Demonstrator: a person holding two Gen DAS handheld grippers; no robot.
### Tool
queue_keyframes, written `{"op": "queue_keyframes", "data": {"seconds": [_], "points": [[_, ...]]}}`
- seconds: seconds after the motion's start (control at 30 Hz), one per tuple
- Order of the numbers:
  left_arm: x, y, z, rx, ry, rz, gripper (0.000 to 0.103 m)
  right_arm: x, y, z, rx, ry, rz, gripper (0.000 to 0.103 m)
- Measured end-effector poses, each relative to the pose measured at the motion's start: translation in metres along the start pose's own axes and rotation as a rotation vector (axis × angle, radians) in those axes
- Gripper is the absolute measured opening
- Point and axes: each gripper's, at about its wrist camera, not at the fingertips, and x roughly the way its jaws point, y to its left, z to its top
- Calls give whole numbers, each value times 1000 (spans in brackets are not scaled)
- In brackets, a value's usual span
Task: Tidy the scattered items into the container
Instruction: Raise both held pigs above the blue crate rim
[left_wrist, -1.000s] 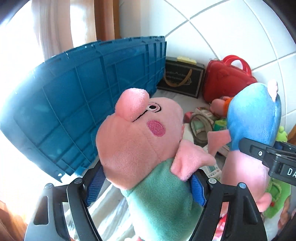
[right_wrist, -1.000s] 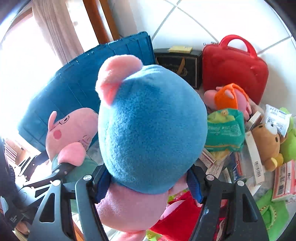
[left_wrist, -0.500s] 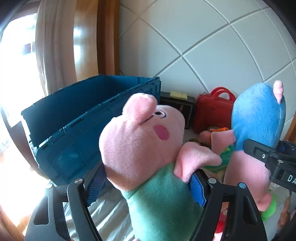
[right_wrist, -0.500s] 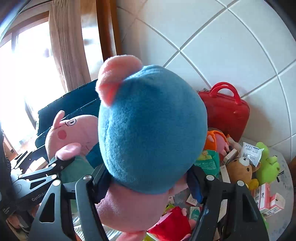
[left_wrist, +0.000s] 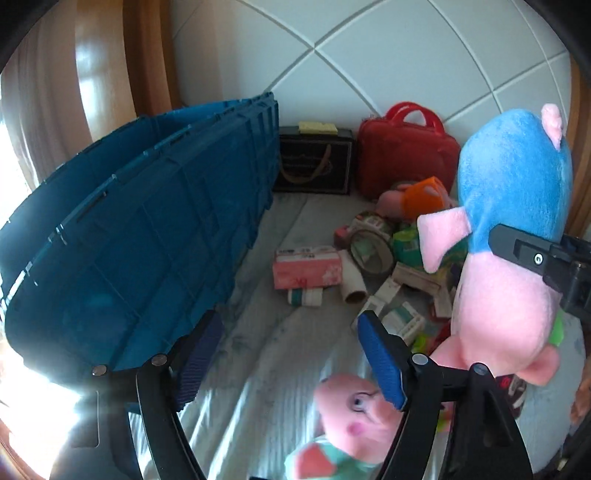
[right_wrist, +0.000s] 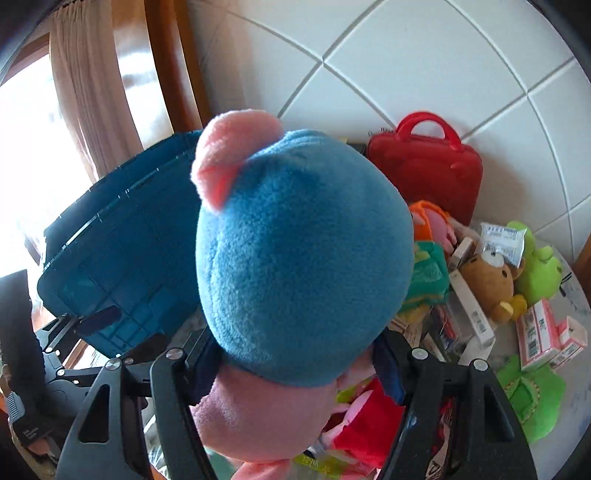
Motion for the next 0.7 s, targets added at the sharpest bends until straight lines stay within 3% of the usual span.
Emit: {"op": "queue_keyframes", "data": {"seconds": [0.13,0.27,0.43,0.7], "points": [[20,-13,-35,40,102,-50,75,14,-7,-34,35,54,25,70],[35,-27,-67,78,188,-108,75,-1,-15,-54,75,46,-18,70],[31,-53,-96,245,196,-191,76,-40,-24,-78,152,4,-108,70],[65,-95,-123,452,265,-224,76,-57,-26,-132,252,84,-236,70]]}}
